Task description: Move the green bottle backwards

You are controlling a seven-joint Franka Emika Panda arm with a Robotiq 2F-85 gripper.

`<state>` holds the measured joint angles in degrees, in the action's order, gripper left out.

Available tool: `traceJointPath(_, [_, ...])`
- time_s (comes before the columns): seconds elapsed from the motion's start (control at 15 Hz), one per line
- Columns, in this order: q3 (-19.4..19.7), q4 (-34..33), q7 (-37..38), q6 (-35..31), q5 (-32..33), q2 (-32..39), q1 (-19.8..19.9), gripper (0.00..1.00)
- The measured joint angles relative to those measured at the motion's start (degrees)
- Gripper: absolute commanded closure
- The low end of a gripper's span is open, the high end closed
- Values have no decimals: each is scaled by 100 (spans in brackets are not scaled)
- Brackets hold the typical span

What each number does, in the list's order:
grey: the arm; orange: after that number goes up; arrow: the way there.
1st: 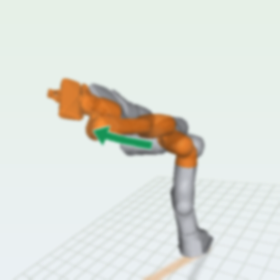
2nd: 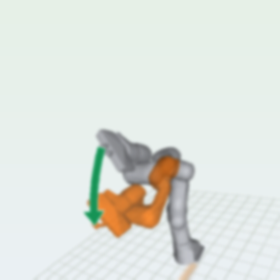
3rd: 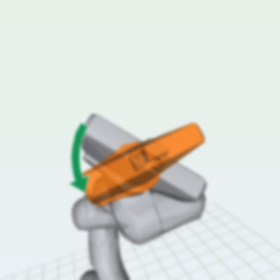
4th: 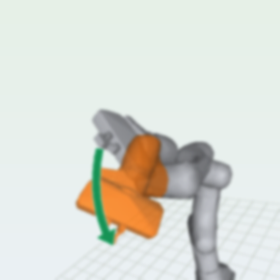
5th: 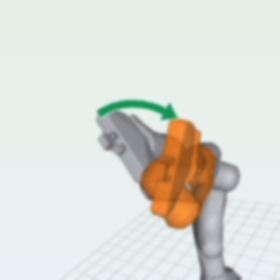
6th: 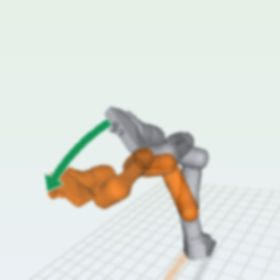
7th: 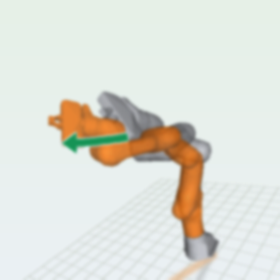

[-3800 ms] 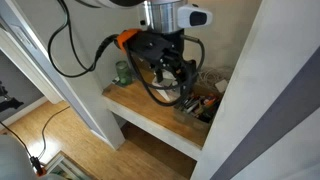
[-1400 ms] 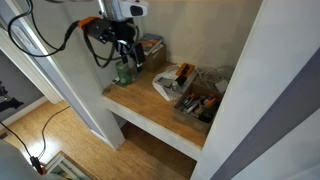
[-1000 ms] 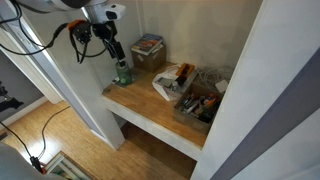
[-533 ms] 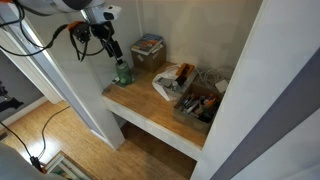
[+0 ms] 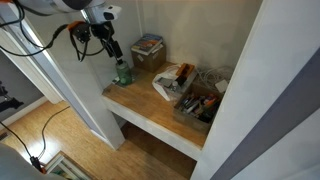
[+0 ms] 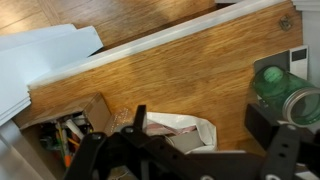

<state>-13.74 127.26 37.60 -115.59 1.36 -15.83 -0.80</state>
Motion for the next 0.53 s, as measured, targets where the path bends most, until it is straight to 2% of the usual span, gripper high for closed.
traceJointPath(0.33, [-81,-37,133,-27,0,169,-158,0])
traceJointPath(0.53, [-184,-136,461,-293,-19,482,-366,0])
